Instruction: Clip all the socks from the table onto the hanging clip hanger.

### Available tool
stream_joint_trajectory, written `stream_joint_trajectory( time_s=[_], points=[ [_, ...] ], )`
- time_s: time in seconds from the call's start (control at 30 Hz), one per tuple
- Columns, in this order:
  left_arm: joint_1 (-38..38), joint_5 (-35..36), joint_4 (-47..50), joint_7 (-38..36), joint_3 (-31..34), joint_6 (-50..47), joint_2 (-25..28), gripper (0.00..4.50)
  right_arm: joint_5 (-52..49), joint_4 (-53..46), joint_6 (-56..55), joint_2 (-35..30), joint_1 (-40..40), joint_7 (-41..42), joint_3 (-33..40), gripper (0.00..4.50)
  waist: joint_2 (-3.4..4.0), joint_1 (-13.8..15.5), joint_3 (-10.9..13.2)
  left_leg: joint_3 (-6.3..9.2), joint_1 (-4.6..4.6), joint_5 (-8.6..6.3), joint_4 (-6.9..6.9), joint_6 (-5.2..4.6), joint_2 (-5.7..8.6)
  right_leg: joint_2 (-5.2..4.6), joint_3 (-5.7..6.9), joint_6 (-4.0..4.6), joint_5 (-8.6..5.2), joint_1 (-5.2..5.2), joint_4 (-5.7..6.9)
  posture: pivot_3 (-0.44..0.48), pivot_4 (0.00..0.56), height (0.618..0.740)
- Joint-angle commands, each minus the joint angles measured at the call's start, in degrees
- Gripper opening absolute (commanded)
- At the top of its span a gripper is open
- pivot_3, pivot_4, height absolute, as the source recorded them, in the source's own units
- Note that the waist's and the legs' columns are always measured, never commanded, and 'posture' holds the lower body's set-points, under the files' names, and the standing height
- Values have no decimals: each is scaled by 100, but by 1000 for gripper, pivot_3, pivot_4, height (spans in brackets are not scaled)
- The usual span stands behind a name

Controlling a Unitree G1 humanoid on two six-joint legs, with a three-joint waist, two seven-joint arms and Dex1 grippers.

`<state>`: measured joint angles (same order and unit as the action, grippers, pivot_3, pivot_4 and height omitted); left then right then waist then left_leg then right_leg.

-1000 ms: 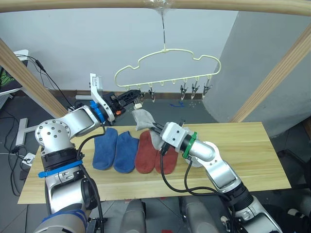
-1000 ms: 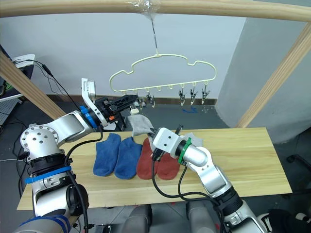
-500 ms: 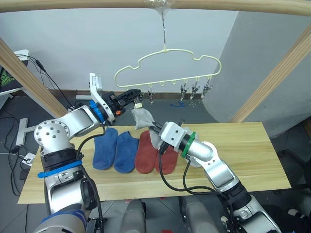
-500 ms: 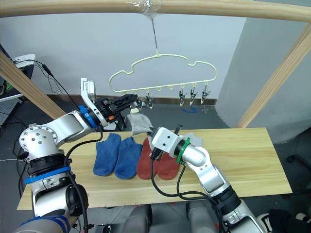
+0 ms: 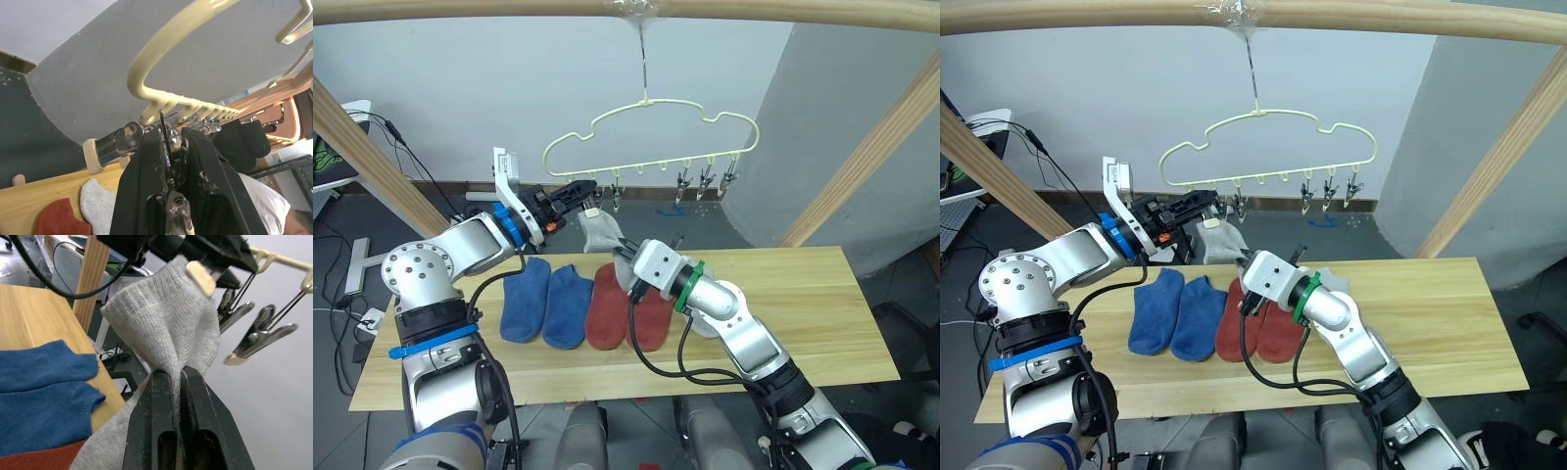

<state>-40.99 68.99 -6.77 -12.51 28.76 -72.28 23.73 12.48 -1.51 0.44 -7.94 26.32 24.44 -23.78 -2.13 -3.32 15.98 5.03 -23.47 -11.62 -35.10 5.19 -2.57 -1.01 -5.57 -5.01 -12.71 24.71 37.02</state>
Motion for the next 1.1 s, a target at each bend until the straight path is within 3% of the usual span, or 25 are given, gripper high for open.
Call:
stream_joint_trajectory(
  time_s=[0.03,0.23,0.27,0.67,0.87,0.97,1.1],
  points=[
    [56,34,300,-176,-87,82,120,243,7,-76,-179,59,123,-73,67,38,0,2,0,1,0,0,0,0,0,0,0,2,1,0,0,1,239,740],
    [153,-51,431,-362,-220,254,207,243,-32,-75,-148,51,116,-16,49,38,0,4,0,1,0,0,0,0,0,0,0,2,1,0,0,5,243,740],
    [170,-41,438,-371,-226,254,214,806,-45,-74,-136,53,114,0,45,0,0,4,0,0,0,0,0,0,0,0,0,2,1,0,0,5,243,740],
    [448,423,701,-204,151,89,575,4431,-193,788,-293,483,429,8,36,0,0,6,0,1,0,0,0,0,-1,0,1,2,1,1,3,60,250,740],
    [1502,319,1553,-142,231,126,1145,4470,-829,1992,-213,1170,853,43,481,0,-3,48,1,0,2,0,12,-1,-6,0,1,17,3,7,4,121,255,740],
    [1747,21,1992,-339,60,462,1317,4500,-1409,2191,279,1447,855,189,868,798,-7,187,3,5,-1,0,12,-1,-6,1,7,20,1,8,2,137,255,740],
    [1893,-159,2254,-431,-43,732,1357,4500,-1628,2210,437,1493,848,338,1018,2222,-6,309,3,7,-6,0,10,0,-3,0,10,20,0,8,-3,143,255,740]
  ],
)
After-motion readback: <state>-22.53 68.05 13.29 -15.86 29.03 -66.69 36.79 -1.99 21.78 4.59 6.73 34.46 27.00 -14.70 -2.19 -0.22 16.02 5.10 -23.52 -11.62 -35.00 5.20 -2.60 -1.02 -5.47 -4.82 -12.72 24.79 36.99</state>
